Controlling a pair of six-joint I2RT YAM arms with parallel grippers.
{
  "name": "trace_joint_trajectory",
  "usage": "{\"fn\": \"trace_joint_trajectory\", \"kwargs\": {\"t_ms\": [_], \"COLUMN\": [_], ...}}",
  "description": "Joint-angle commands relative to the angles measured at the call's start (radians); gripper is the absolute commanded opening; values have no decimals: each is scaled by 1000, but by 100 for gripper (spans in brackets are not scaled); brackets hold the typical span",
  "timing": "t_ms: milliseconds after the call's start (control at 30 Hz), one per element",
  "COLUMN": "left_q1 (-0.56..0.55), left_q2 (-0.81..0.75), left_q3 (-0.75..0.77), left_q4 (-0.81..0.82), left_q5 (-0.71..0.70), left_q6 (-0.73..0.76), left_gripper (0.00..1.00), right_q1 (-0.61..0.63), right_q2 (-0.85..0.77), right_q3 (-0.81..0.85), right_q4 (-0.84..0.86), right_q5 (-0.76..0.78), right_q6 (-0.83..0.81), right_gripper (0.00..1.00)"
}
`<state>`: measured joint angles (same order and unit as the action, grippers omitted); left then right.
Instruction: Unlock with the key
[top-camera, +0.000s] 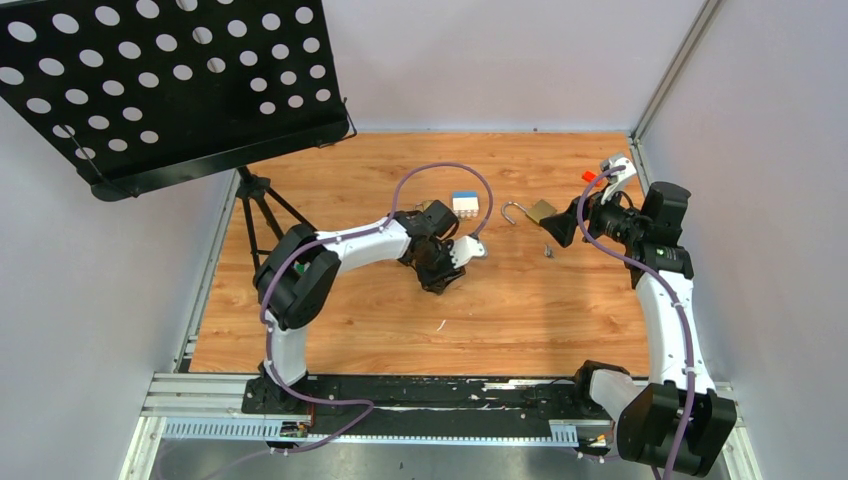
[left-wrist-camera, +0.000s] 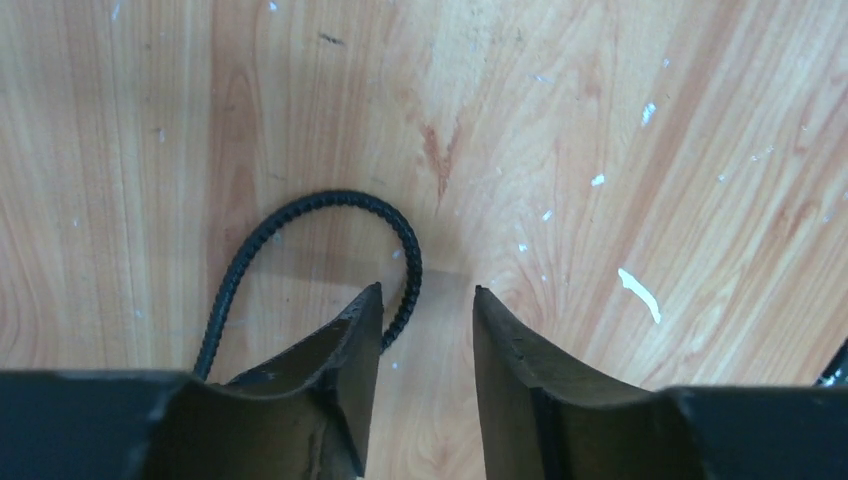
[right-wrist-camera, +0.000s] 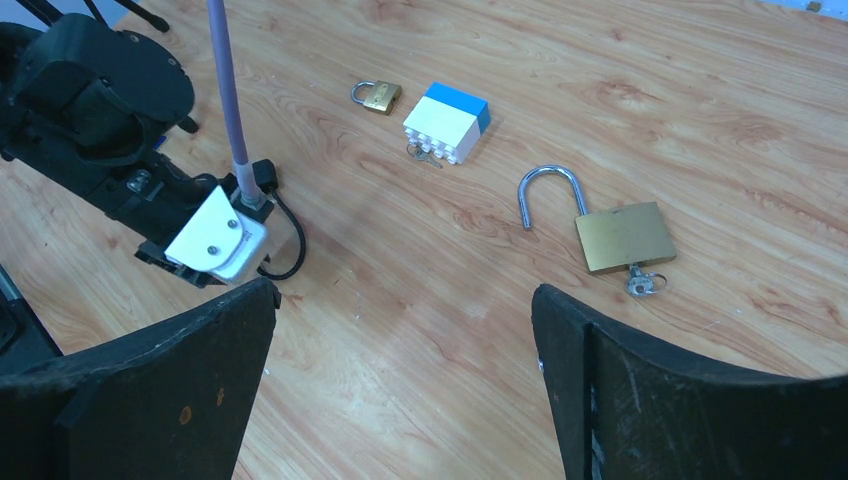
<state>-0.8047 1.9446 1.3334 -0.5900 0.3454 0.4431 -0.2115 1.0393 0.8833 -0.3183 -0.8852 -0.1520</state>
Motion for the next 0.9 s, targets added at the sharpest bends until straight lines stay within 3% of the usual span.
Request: {"fn": "trace_joint_trajectory", "kwargs": {"t_ms": [0,167,233,433,667,867], "left_q1": [7,81,106,119,119,119], "left_q2": [-131,-191,-209,-310,-476,-532], "left_q3": [-26,-43,-45,-101,-216,-305], "left_q4": [2,15,6,-6,34,106], "left_q5": [-12,-55,-51,-64,-90,-101], "left_q6": [-24,-32,-31,3,27,20], "left_gripper": [53,76,80,86,96,98], "right_q1": [4,5,6,44,156,163], "right_q2": [5,11,13,93,306,516], "right_q3": [7,6,5,44,107,202], "right_q4": [3,-3,-10,-79,-174,-218], "right_q5": [-29,-7,33,217,479,564], "right_q6": [-14,-25,-47,-107,-238,-299], "right_gripper": [100,100,100,100,96,81]}}
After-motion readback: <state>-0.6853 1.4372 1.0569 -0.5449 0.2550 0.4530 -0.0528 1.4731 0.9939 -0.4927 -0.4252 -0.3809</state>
